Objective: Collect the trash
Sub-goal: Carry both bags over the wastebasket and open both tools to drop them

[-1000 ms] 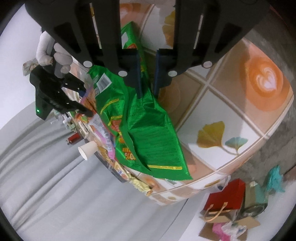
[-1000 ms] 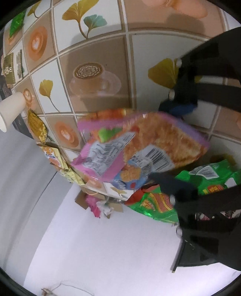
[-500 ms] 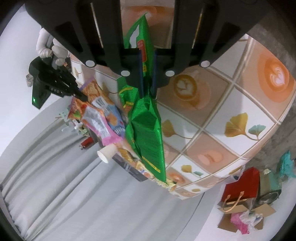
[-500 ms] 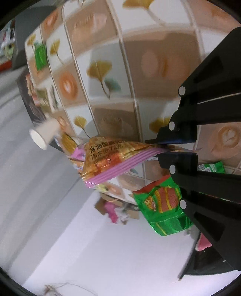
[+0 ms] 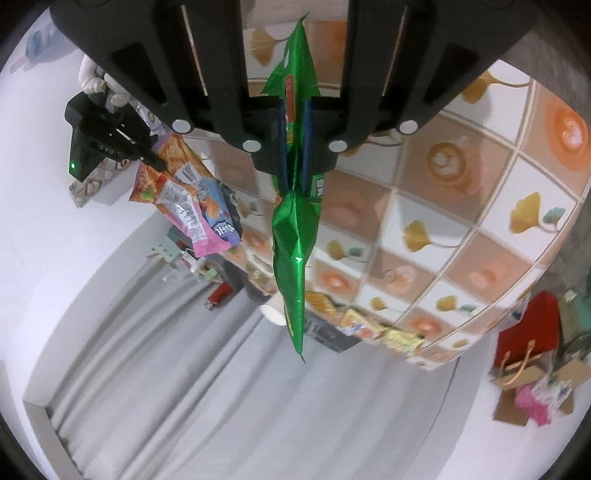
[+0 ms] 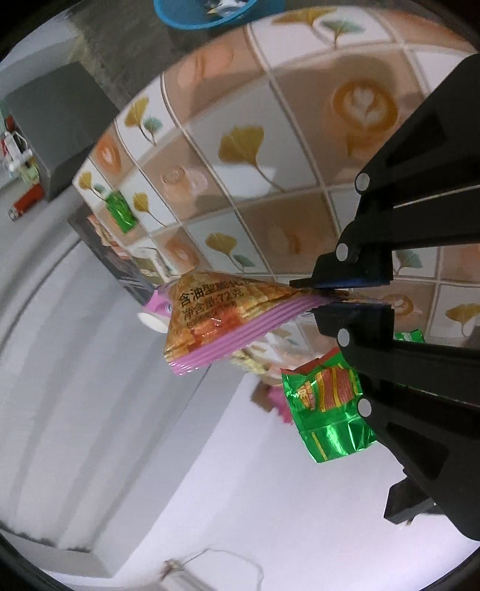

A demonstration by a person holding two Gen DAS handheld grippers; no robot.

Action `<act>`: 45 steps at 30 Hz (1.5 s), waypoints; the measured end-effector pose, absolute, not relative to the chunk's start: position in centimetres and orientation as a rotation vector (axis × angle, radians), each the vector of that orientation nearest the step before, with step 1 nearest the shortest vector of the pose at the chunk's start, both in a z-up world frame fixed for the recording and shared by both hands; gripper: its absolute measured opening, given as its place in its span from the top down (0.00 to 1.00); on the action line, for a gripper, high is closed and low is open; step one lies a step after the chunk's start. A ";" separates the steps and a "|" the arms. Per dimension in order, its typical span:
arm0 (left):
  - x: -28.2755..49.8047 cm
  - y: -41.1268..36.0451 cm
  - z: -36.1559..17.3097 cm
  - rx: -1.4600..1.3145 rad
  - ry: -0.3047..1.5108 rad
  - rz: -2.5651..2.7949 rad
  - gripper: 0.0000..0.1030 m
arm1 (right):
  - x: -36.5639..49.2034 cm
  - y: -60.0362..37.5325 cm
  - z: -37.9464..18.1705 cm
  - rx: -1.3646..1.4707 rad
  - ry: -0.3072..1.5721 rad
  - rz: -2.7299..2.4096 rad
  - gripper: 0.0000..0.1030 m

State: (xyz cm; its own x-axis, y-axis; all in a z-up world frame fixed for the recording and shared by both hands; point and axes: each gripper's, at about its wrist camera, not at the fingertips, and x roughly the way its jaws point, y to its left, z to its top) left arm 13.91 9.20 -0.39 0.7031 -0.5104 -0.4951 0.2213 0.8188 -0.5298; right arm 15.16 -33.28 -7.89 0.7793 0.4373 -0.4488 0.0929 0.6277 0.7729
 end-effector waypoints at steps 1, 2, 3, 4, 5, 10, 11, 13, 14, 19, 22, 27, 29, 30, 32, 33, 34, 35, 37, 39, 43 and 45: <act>13.8 8.4 0.1 -0.447 0.673 -0.439 0.95 | 14.7 -33.8 -7.7 0.891 0.652 0.212 0.94; 13.7 7.9 0.4 -0.439 0.670 -0.449 0.95 | 13.8 -34.7 -7.3 0.901 0.627 0.209 0.94; 13.6 7.4 0.7 -0.432 0.669 -0.460 0.95 | 13.2 -35.3 -7.1 0.909 0.610 0.206 0.94; 13.5 6.5 1.1 -0.421 0.668 -0.479 0.95 | 12.6 -35.9 -7.0 0.916 0.596 0.203 0.94; 13.5 5.7 1.5 -0.413 0.667 -0.496 0.95 | 11.6 -36.9 -6.8 0.928 0.570 0.195 0.94; 13.1 0.5 3.6 -0.352 0.654 -0.598 0.95 | 7.4 -41.4 -6.3 0.979 0.470 0.146 0.94; 13.2 -0.6 4.0 -0.340 0.653 -0.622 0.95 | 6.1 -42.8 -6.3 0.993 0.442 0.121 0.94; 13.4 -3.4 4.7 -0.313 0.652 -0.676 0.95 | 4.2 -45.0 -6.4 1.016 0.403 0.079 0.94; 13.5 -5.1 5.1 -0.297 0.651 -0.706 0.95 | 3.2 -46.2 -6.6 1.027 0.381 0.053 0.94; 14.3 -13.5 5.9 -0.236 0.689 -0.849 0.95 | -1.8 -51.7 -8.3 1.081 0.307 -0.094 0.94; 15.3 -18.9 5.5 -0.201 0.750 -0.928 0.95 | -5.1 -55.2 -10.4 1.116 0.274 -0.222 0.94; 17.9 -29.1 2.1 -0.123 0.931 -1.002 0.95 | -8.7 -58.8 -14.2 1.188 0.263 -0.363 0.94; 19.2 -33.8 -0.5 -0.072 1.029 -1.014 0.95 | -9.4 -59.9 -15.9 1.219 0.267 -0.403 0.94; 19.7 -35.4 -1.4 -0.054 1.060 -1.005 0.95 | -9.5 -60.3 -16.7 1.231 0.272 -0.414 0.94; 20.9 -39.3 -4.3 -0.006 1.147 -1.003 0.95 | -9.6 -61.2 -18.5 1.264 0.287 -0.434 0.94; 21.2 -40.8 -5.5 0.013 1.178 -0.992 0.95 | -9.9 -61.5 -19.3 1.279 0.296 -0.438 0.94; 21.8 -42.7 -7.1 0.037 1.216 -0.985 0.95 | -10.0 -62.1 -20.1 1.297 0.306 -0.443 0.94; 22.5 -44.5 -8.8 0.064 1.255 -0.983 0.95 | -9.7 -62.6 -21.2 1.316 0.318 -0.451 0.94; 23.8 -47.0 -11.3 0.096 1.295 -0.952 0.95 | -8.7 -63.5 -23.0 1.350 0.341 -0.457 0.94; 25.2 -49.8 -13.9 0.135 1.331 -0.951 0.95 | -7.4 -64.8 -25.0 1.388 0.368 -0.461 0.94; 28.1 -53.8 -18.1 0.168 1.357 -0.929 0.95 | -4.3 -67.6 -28.3 1.445 0.404 -0.465 0.94; 29.3 -55.4 -20.3 0.174 1.383 -0.914 0.95 | -2.7 -69.0 -29.6 1.461 0.413 -0.459 0.94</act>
